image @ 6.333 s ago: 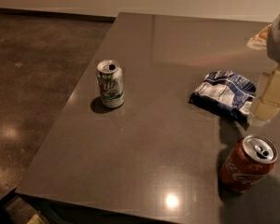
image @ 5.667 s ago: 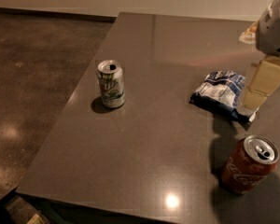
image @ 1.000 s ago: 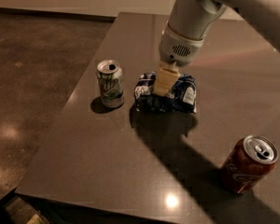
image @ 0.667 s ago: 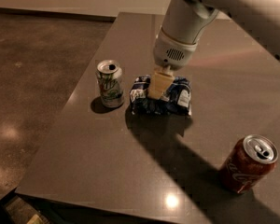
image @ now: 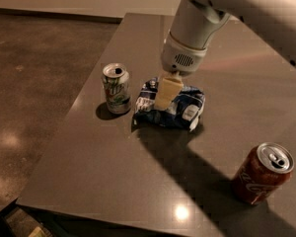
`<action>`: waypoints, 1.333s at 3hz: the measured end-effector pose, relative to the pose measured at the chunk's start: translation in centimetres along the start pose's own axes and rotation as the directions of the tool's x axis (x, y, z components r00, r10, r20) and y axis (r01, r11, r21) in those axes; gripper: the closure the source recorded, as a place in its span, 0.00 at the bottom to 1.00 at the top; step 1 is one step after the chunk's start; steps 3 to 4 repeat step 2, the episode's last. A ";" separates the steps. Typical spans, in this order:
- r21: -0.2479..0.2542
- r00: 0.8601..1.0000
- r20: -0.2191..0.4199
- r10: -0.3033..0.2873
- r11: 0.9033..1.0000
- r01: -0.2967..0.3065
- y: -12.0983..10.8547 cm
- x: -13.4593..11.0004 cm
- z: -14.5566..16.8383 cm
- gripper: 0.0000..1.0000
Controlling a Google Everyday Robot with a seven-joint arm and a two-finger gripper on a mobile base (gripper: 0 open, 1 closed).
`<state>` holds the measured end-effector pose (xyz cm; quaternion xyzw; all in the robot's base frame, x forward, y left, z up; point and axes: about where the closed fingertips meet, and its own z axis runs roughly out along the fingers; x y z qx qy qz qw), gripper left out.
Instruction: Move blue chip bag near 7up can
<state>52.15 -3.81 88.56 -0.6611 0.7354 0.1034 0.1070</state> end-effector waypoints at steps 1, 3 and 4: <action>0.003 1.000 0.002 -0.002 1.000 0.002 0.0 -0.1 0.1 0.00; 0.003 1.000 0.002 -0.002 1.000 0.002 -0.1 -0.1 0.1 0.00; 0.003 1.000 0.002 -0.002 1.000 0.002 -0.1 -0.1 0.1 0.00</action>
Offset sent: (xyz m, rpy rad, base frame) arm 0.0005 0.0011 -0.0001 0.0016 -0.0028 0.0004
